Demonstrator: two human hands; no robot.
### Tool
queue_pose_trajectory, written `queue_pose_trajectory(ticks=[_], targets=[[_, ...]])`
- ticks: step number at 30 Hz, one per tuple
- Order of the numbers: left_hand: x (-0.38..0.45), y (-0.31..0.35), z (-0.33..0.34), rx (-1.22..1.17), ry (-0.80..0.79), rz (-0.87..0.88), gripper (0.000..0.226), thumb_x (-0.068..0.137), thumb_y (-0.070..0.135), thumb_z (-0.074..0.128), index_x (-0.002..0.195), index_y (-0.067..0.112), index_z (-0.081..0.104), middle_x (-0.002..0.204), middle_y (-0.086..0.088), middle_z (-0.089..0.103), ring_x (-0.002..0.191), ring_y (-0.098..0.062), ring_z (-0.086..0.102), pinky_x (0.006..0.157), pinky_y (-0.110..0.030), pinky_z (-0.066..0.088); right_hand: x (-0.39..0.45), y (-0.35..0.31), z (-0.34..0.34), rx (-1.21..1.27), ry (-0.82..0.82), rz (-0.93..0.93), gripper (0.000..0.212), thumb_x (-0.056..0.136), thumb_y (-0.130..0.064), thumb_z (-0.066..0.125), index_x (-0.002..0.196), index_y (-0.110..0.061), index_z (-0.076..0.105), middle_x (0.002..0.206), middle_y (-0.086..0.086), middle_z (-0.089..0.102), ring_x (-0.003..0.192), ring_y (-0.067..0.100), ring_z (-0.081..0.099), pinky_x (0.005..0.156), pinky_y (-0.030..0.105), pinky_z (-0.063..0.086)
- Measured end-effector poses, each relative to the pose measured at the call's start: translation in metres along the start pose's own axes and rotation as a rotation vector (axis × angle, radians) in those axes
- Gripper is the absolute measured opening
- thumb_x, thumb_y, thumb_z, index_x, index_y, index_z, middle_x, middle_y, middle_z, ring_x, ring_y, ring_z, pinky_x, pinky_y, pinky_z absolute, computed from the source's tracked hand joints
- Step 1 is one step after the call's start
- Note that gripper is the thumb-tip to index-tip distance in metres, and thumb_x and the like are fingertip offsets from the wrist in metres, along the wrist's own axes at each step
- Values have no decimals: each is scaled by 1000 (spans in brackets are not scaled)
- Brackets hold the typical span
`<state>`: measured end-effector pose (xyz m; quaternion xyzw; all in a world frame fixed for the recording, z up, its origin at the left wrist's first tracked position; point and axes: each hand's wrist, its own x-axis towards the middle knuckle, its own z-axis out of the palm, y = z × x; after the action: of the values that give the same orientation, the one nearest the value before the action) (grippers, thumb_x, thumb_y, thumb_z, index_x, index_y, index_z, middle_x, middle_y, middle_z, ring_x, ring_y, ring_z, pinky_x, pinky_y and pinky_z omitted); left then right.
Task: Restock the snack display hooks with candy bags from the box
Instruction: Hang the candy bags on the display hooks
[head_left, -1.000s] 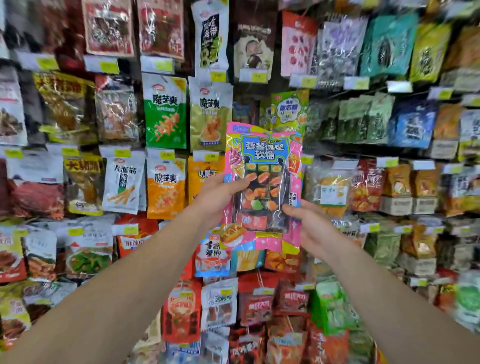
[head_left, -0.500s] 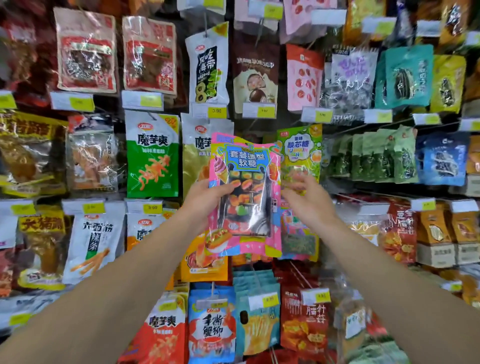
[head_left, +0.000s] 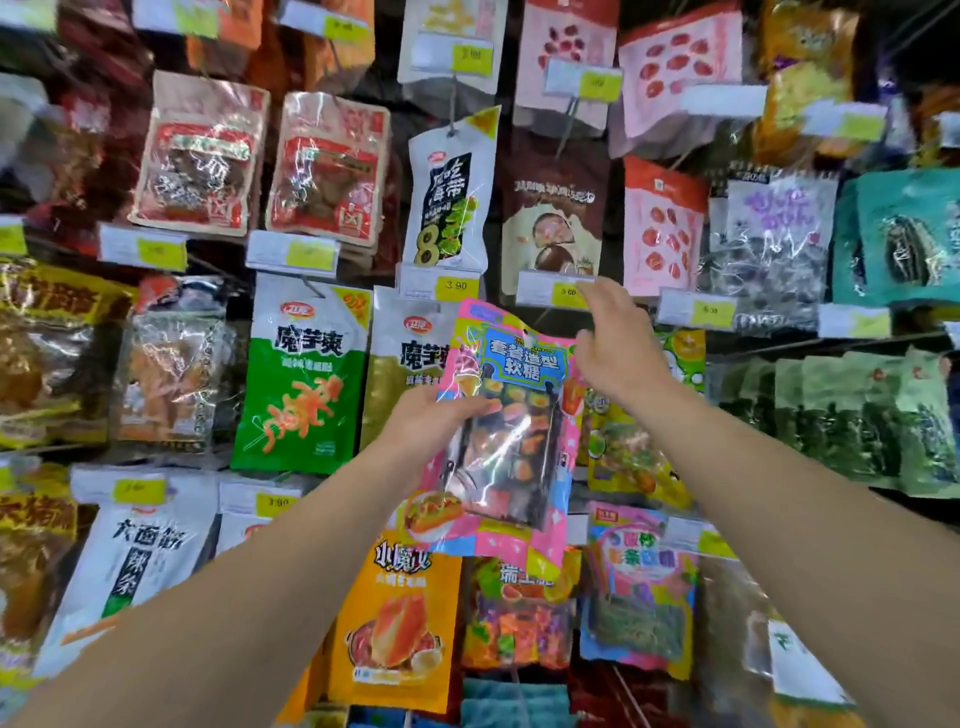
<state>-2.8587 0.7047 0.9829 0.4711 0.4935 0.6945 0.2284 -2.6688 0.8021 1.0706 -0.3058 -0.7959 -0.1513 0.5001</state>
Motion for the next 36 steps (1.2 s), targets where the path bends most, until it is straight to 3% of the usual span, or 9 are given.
queue_pose_trajectory(ticks=[4, 8, 13, 19, 23, 26, 27, 30, 36], targets=[[-9, 14, 13, 53, 11, 40, 16, 67, 21, 85, 71, 11, 73, 71, 0, 74, 72, -22, 67, 87, -44, 54, 23, 20, 5, -89, -76, -2, 76, 89, -6, 52, 156, -21, 20, 163, 4, 16, 141, 36, 29, 112, 45, 35], [0, 11, 22, 48, 23, 76, 15, 76, 13, 80, 66, 15, 68, 60, 9, 71, 54, -2, 66, 64, -28, 49, 30, 33, 7, -160, -100, -59, 75, 93, -21, 58, 156, -24, 17, 164, 0, 12, 136, 38, 34, 106, 48, 41], [6, 10, 33, 53, 29, 81, 13, 71, 19, 81, 77, 11, 75, 81, -3, 77, 84, -26, 70, 92, -49, 52, 34, 36, 9, -202, -15, -92, 68, 96, -21, 56, 155, -24, 22, 161, -1, 20, 129, 34, 38, 99, 46, 45], [16, 15, 43, 28, 66, 84, 37, 58, 32, 84, 86, 10, 73, 87, -9, 76, 89, -31, 71, 91, -54, 53, 49, 40, 6, -72, 127, -116, 39, 102, -18, 43, 139, -26, 52, 142, 1, 52, 117, 34, 54, 89, 46, 52], [20, 19, 50, -42, 68, 71, 28, 68, 24, 82, 88, 7, 71, 84, -12, 73, 81, -29, 69, 84, -45, 55, 58, 38, -3, 36, 158, -50, 30, 102, -28, 45, 122, -26, 66, 119, 6, 69, 107, 34, 61, 83, 44, 52], [24, 21, 58, -75, 59, 90, 15, 79, 18, 76, 88, 10, 67, 82, -1, 69, 71, -13, 66, 63, -23, 49, 62, 38, -6, 43, 189, -15, 26, 101, -30, 45, 112, -25, 68, 102, 11, 71, 94, 36, 61, 69, 38, 48], [25, 23, 61, -94, 62, 88, 15, 82, 17, 74, 90, 10, 64, 88, 3, 67, 78, -10, 63, 67, -23, 48, 62, 38, -6, 42, 190, -14, 26, 101, -30, 44, 111, -25, 68, 99, 11, 70, 91, 35, 61, 66, 38, 47], [34, 22, 66, -89, 76, 32, 27, 79, 21, 77, 96, 7, 61, 108, 0, 66, 108, -23, 59, 100, -49, 46, 62, 38, -7, 51, 197, -19, 27, 102, -30, 43, 111, -24, 68, 98, 10, 70, 90, 34, 60, 66, 38, 47], [46, 17, 71, -37, 101, -20, 14, 79, 20, 77, 87, 11, 70, 94, -12, 76, 95, -34, 70, 93, -56, 52, 52, 35, -5, 135, 247, -40, 27, 100, -26, 47, 115, -23, 70, 115, 3, 70, 105, 30, 61, 77, 37, 48]])
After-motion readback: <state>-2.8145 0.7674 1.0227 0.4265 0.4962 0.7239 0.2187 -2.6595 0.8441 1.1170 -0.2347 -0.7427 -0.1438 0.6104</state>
